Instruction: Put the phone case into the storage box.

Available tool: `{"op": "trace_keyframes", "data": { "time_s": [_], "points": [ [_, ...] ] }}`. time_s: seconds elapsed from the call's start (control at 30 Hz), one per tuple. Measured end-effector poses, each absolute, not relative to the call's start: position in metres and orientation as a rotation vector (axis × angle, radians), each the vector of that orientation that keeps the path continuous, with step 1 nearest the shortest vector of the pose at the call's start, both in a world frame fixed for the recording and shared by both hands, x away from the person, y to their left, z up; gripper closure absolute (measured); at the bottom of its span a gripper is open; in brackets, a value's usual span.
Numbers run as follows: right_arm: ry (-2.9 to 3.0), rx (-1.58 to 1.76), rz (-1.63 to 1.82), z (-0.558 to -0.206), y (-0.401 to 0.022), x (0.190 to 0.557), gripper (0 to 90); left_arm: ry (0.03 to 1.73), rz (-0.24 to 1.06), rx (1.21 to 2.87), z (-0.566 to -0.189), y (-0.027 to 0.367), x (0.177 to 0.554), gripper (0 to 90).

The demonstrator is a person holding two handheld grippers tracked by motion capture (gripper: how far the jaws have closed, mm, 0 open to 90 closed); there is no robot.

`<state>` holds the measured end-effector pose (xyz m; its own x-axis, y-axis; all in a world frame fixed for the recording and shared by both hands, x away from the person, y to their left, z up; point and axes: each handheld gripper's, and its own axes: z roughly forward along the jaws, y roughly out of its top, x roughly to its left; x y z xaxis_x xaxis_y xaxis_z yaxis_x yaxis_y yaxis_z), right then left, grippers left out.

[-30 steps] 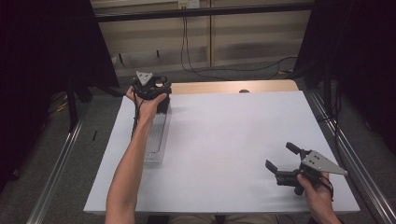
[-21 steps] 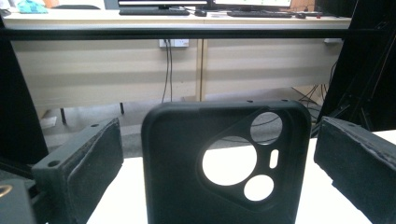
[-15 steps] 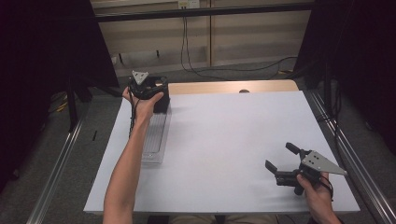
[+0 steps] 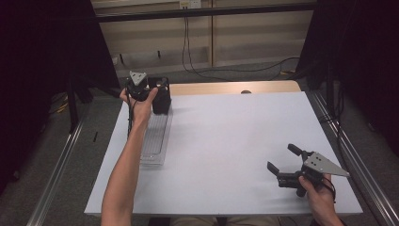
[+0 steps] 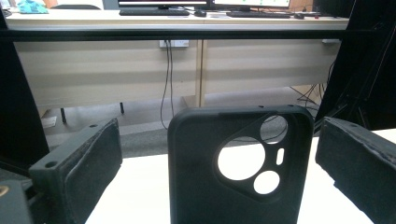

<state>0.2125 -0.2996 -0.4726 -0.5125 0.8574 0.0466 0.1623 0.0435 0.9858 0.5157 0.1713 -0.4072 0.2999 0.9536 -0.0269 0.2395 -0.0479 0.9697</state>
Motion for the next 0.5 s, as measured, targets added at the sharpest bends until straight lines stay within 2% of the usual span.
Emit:
{"op": "trace_keyframes", "data": {
  "time_s": [0.5],
  "points": [
    [1.732, 1.027, 1.51, -0.473, -0.3, 0.213, 0.0, 1.133, 0.852, 1.514, -0.406, 0.183, 0.504, 1.0]
  ]
}}
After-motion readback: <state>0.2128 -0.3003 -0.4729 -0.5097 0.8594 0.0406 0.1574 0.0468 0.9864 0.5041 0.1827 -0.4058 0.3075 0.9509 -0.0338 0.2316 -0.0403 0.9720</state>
